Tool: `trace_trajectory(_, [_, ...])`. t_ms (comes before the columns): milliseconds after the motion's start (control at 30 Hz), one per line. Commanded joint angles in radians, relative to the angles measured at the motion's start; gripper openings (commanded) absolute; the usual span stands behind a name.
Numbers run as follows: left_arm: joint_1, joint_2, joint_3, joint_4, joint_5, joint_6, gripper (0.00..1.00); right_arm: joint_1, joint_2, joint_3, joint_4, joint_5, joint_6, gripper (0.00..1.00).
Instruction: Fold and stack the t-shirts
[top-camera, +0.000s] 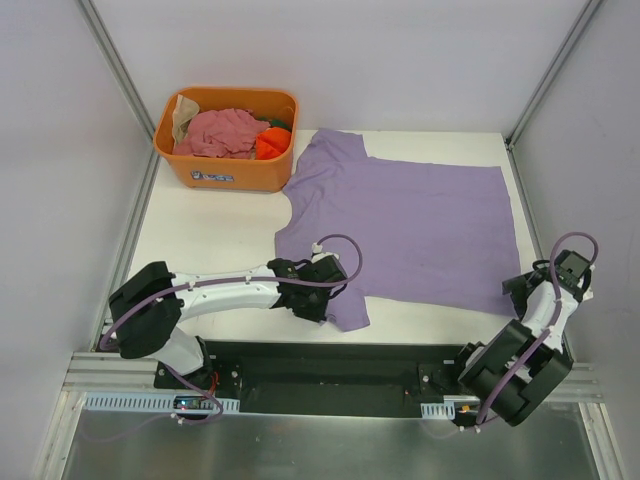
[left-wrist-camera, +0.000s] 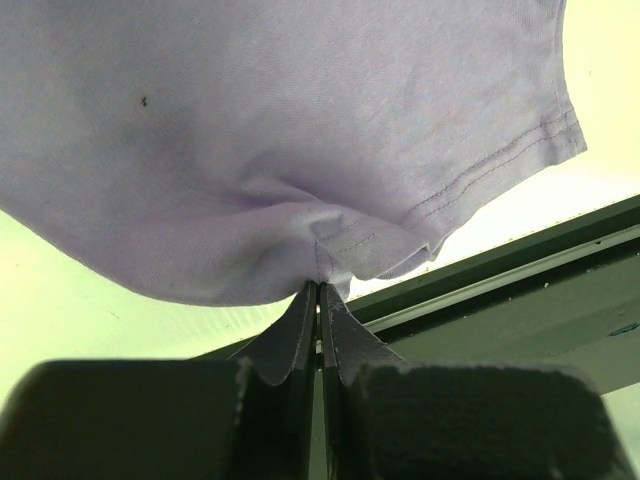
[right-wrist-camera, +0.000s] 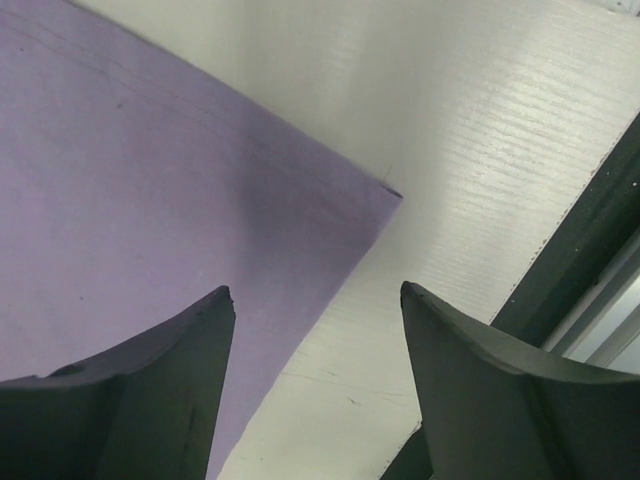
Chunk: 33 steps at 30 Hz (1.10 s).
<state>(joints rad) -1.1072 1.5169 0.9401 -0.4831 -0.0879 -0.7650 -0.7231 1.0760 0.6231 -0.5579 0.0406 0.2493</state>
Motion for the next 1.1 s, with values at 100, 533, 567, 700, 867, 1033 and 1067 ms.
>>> trace_trajectory(100, [0.001,-0.041,-0.007,0.006,-0.027,-0.007,0.00,-0.004,0.091,-0.011,0.055,0.062,0.036,0.60])
trace_trajectory(533, [0.020,-0.054,-0.029,0.012,0.000,-0.010,0.00,-0.006,0.194,-0.008,0.102,0.128,0.065,0.51])
trace_trajectory(567, [0.021,-0.054,-0.030,0.014,0.004,-0.010,0.00,-0.006,0.203,-0.008,0.105,0.128,0.065,0.49])
trace_trajectory(700, [0.024,-0.057,-0.035,0.014,-0.003,-0.007,0.00,-0.003,0.245,0.000,0.124,0.113,0.065,0.47])
trace_trajectory(867, [0.030,-0.060,-0.044,0.014,0.020,-0.005,0.00,0.004,0.274,-0.008,0.165,0.097,0.071,0.40])
trace_trajectory(1033, [0.029,-0.102,-0.081,0.014,0.086,0.036,0.00,0.010,0.294,0.001,0.185,0.070,0.065,0.13])
trace_trajectory(1067, [0.029,-0.119,-0.090,0.014,0.112,0.042,0.00,0.010,0.295,0.003,0.187,0.071,0.065,0.08])
